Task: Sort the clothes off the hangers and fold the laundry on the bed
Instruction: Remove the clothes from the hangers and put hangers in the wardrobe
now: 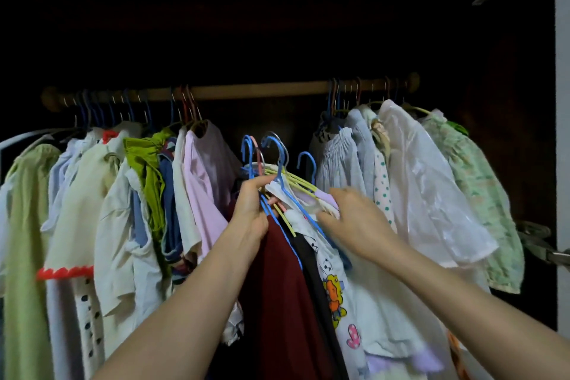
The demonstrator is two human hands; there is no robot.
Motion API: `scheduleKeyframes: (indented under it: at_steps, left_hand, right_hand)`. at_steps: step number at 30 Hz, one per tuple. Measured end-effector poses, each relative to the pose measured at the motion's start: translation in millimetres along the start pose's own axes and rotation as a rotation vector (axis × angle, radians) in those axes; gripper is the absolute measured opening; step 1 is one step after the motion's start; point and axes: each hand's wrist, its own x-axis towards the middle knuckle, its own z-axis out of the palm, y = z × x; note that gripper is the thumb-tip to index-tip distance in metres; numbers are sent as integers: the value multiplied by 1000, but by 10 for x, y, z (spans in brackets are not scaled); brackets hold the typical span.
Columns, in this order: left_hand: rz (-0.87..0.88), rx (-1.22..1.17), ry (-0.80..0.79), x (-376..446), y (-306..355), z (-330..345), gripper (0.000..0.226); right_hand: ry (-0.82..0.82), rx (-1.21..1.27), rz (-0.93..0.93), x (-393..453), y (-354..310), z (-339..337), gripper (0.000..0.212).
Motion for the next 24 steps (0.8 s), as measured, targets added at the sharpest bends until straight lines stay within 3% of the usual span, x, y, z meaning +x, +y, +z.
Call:
scheduleKeyframes:
  at_steps: [3, 7, 12, 18, 24]
  left_hand:
    - [13, 58, -3, 38, 131, 47, 21]
    - [-15, 58, 12, 80, 139, -63, 16]
    - [-75, 113, 19, 28, 29, -235, 19]
    - [-109, 146, -62, 171, 161, -282, 26]
    - [-77, 303, -94, 243, 420, -282, 35]
  right_hand:
    - [48, 153, 53, -52, 24, 57, 32]
    - [-80, 220, 27, -3, -35, 82, 8]
    - [-108, 383, 42, -174, -28, 271, 25]
    - [149, 432, 139, 94, -124, 312, 19]
    - [357, 373, 162, 711, -358, -39, 30]
